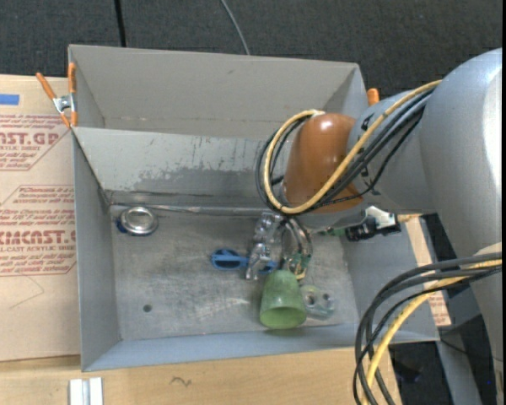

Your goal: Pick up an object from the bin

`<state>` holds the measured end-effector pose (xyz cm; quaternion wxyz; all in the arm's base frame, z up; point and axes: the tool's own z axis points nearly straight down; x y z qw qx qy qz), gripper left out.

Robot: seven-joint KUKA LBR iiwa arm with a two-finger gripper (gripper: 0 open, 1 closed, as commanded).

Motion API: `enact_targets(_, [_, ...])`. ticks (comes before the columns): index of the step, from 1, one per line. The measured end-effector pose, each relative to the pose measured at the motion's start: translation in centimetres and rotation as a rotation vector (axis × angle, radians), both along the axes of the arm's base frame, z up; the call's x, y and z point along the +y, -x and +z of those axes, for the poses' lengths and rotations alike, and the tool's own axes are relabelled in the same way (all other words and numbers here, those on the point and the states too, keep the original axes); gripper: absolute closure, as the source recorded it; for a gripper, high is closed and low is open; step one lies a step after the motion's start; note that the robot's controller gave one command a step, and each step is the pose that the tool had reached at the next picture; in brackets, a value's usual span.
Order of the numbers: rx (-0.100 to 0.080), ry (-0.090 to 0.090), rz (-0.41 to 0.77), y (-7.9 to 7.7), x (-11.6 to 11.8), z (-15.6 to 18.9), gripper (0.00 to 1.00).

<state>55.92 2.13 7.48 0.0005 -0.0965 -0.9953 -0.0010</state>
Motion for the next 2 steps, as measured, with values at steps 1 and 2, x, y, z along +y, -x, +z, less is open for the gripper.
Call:
enact_targets(1, [-0.003,0.001,0.000,0.0,0.0,1.8,1.00])
enact_targets(2, [-0.009,0.001,0.001,-0.2,0.1,10.1,1.00])
